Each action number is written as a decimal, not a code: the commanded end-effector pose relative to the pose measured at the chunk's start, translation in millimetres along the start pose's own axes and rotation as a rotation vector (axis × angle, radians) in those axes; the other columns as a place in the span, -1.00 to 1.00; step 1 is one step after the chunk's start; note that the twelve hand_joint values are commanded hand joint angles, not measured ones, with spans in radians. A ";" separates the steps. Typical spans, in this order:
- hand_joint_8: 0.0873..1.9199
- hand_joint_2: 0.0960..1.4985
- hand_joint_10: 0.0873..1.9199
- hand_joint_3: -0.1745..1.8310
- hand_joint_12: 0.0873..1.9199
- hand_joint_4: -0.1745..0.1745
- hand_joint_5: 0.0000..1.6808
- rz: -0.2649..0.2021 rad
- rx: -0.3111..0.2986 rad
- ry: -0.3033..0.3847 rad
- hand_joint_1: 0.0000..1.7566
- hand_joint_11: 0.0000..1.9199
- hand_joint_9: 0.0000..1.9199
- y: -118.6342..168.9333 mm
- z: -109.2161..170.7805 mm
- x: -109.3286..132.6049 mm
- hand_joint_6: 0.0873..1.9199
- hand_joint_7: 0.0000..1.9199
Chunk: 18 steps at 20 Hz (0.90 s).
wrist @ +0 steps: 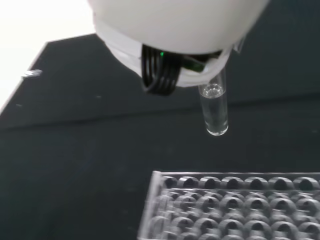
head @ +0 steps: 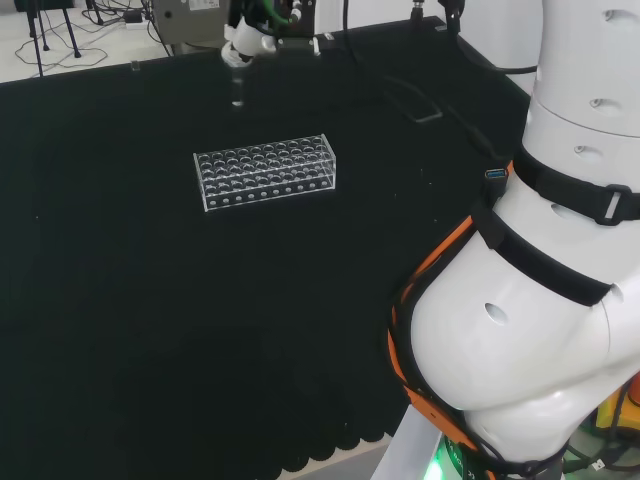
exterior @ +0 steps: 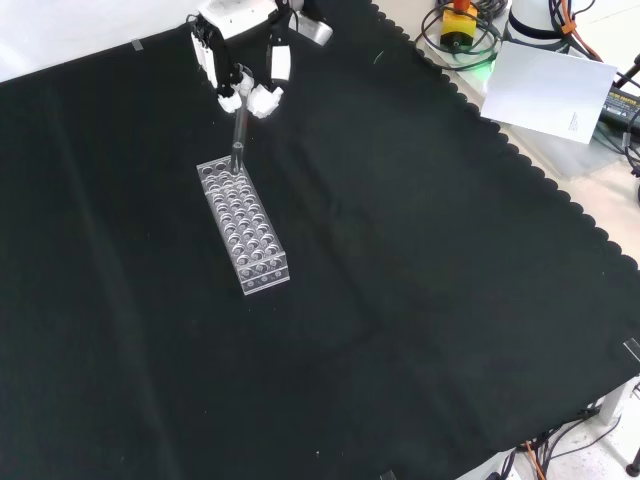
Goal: Shake the test tube.
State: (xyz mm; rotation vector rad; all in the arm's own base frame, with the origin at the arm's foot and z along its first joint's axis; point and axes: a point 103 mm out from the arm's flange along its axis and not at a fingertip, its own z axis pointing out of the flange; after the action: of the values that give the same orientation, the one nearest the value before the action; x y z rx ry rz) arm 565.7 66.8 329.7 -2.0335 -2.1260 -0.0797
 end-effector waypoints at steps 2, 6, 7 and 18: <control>-0.69 -0.31 -0.34 -0.14 -0.11 -1.00 0.76 0.229 0.055 -0.189 0.42 0.51 0.73 -27.6 -8.7 -96.1 -0.79 0.87; -0.69 -0.31 -0.34 -0.14 -0.11 -1.00 0.76 0.293 0.044 -0.219 0.42 0.51 0.73 -38.9 -24.0 -121.9 -0.80 0.87; -0.69 -0.31 -0.34 -0.14 -0.11 -1.00 0.76 0.297 0.038 -0.221 0.42 0.51 0.73 -39.9 -27.0 -124.6 -0.80 0.87; -0.69 -0.31 -0.34 -0.14 -0.11 -1.00 0.76 0.080 0.025 -0.078 0.42 0.51 0.73 -9.8 -3.2 -22.5 -0.80 0.87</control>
State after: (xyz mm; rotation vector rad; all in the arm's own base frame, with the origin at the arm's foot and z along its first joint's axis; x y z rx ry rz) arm 544.4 -19.1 336.9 -2.3004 -1.9804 0.1448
